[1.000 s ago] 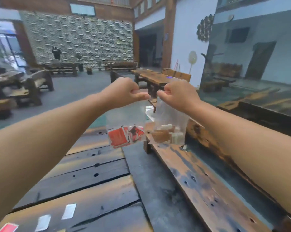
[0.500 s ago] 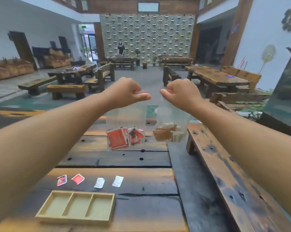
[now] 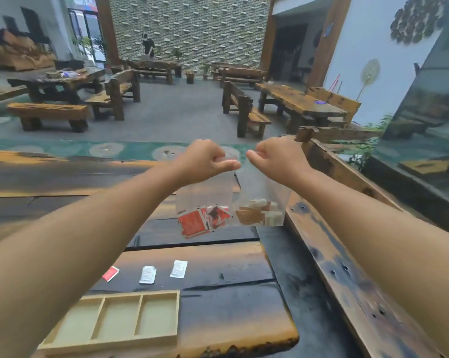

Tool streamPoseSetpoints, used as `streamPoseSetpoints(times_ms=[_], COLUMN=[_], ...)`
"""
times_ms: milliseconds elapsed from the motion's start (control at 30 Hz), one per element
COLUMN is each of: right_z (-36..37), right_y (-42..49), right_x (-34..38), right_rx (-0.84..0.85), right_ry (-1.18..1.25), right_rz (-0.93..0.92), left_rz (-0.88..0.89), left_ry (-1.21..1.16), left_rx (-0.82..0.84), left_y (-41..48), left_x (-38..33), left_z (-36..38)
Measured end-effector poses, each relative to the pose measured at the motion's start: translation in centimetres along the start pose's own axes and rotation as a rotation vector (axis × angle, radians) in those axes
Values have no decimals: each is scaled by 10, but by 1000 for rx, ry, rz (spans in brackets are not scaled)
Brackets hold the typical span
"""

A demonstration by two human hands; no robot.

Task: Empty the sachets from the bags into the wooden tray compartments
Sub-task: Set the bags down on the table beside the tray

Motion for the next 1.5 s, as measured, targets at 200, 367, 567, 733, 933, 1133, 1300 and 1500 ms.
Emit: streamPoseSetpoints(times_ms=[200,367,567,733,933,1133,1300,1500], right_z=[56,103,160,209,251,277,305,342], right_y=[-25,-51,-89,-128,-177,-202,-199,-175], right_x=[-15,-39,-64,-91,-102,-105,-118,-129], right_rx=[122,201,324,395,541,639,689,709], right_ry=[-90,-99,-50,21,109,117,108,78], right_rz=[79,98,97,117,86,53,84,112], left_rz=[-41,-66,-216,-327,-438,-523,-561,-436], left_ry=[-114,-197,-229,-212,-256,-287,-315,-209], left_rx=[54,124,203,254,311,353,421,555], left_y=[-21,-37,-72,-105,-147,-172,-178,-157], left_x=[29,34,44,44,39,38,48,79], left_z=[66,122,190,242,287,308,331,352])
Point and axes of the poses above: each hand's wrist, its own y-axis towards the middle knuckle, its own z-axis out of the palm, x = y × z, the point moved 8 cm from there along y, towards the middle knuckle, and after that the axes turned 8 degrees about z, right-handed, at the moved point
